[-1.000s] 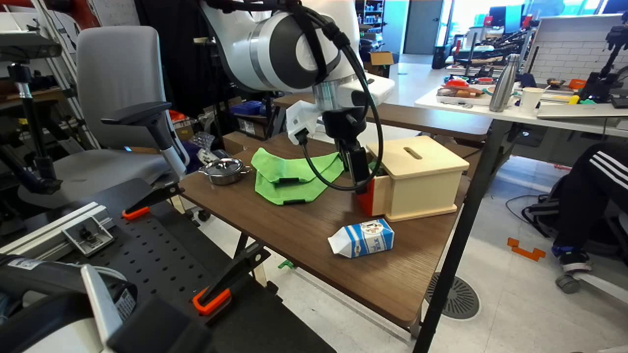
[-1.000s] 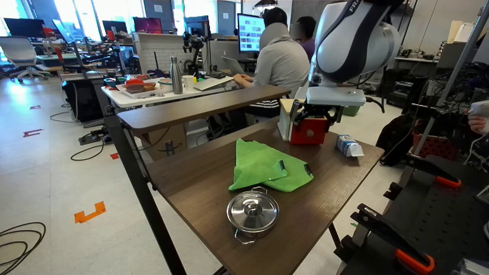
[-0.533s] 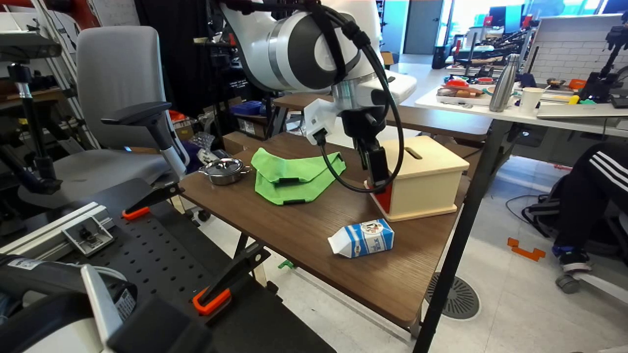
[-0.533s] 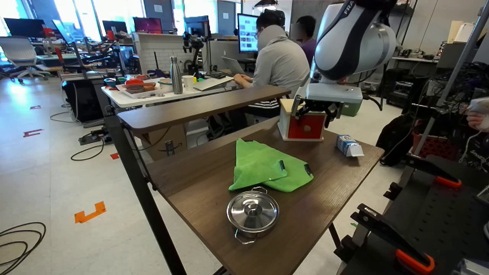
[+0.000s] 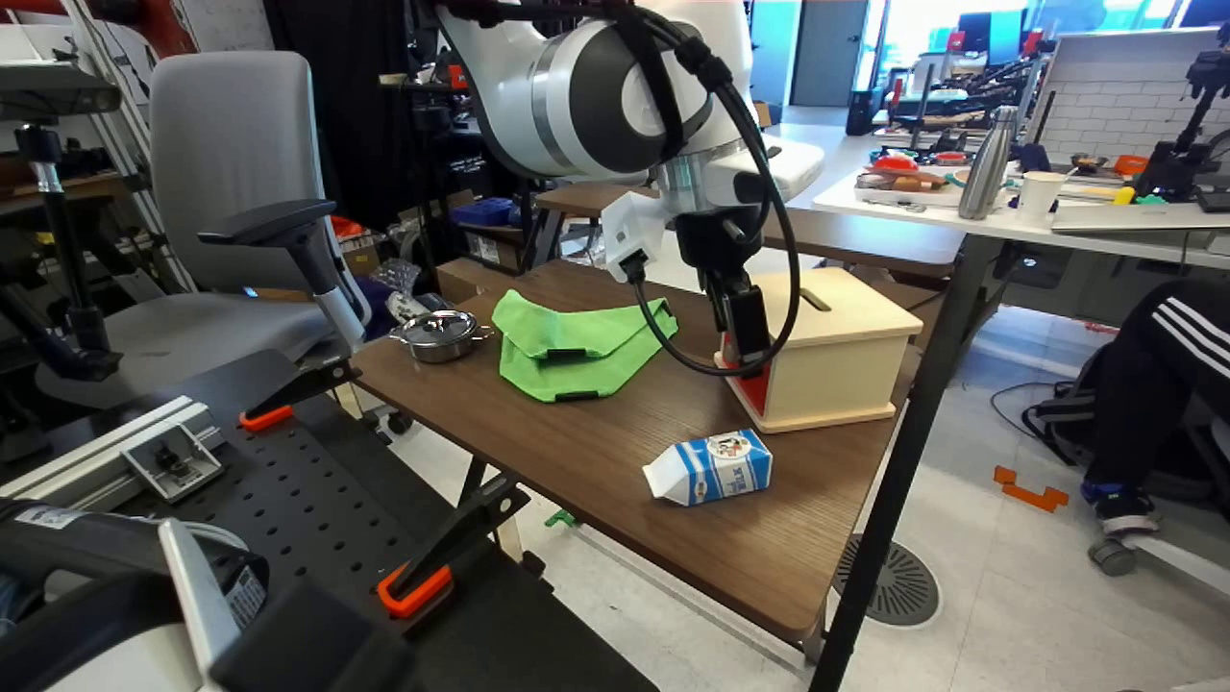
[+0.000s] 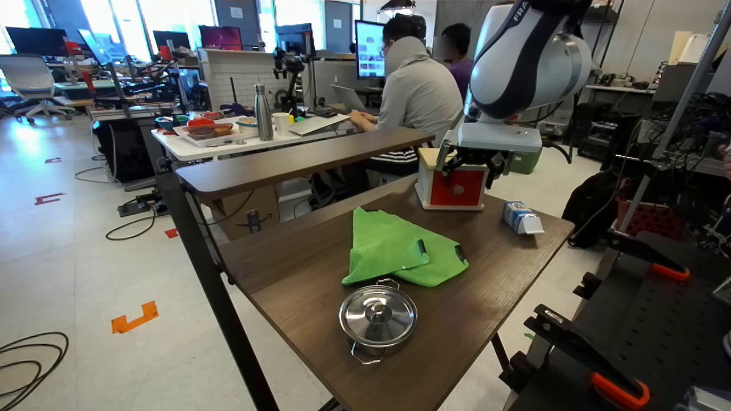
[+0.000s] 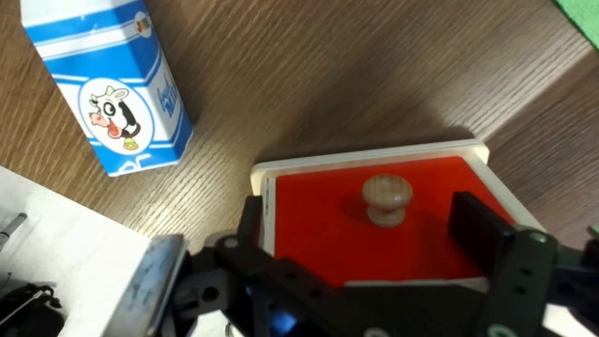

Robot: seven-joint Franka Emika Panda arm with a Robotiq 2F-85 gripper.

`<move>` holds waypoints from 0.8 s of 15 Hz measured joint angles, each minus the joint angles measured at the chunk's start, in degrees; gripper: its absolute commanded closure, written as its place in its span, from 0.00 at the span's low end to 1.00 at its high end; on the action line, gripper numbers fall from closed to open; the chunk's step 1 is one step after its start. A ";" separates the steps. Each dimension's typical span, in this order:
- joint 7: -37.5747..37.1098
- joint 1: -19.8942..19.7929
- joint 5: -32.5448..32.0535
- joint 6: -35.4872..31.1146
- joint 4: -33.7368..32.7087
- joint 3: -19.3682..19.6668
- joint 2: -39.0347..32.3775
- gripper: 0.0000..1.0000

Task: Close the drawer

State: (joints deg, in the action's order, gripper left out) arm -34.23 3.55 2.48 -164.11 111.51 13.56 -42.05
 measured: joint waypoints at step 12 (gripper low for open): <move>7.23 -0.19 0.01 -0.47 15.26 -0.12 17.80 0.00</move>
State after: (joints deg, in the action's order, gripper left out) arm -27.00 3.37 2.49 -164.57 126.77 13.44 -24.24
